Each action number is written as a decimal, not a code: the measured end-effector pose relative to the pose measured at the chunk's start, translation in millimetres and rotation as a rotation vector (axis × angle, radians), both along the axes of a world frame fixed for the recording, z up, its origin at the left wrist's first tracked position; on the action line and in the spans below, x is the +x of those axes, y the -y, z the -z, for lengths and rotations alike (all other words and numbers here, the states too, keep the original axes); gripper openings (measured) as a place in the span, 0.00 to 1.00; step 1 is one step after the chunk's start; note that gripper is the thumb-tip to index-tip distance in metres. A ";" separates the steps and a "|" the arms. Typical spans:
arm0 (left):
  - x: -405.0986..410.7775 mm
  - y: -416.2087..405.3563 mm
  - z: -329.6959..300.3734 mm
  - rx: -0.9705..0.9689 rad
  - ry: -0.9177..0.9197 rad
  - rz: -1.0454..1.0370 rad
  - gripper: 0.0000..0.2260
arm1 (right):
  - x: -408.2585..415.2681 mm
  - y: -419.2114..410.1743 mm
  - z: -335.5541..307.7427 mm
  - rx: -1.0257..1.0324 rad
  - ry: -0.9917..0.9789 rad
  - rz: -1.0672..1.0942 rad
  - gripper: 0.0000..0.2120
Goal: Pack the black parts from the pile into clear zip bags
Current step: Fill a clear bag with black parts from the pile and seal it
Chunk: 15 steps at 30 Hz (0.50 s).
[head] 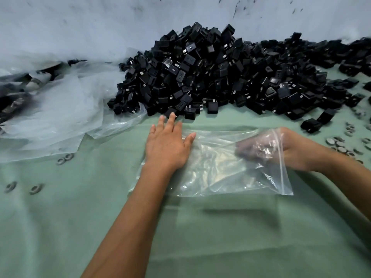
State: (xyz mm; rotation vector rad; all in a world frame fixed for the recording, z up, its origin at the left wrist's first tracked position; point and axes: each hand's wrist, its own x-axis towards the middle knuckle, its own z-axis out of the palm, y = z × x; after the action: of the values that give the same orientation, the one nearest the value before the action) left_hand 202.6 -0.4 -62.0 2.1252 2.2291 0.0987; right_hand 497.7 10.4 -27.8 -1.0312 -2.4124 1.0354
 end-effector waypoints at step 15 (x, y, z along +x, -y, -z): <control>149.9 4.4 -44.2 0.268 0.379 0.117 0.19 | -14.3 -98.5 15.9 0.531 0.493 0.543 0.14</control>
State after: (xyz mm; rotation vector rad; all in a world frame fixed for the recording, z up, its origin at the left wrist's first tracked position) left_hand 352.5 -4.7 -17.8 2.1281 1.9579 0.7638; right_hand 483.4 109.0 -43.7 -1.7177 -2.3115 -0.0540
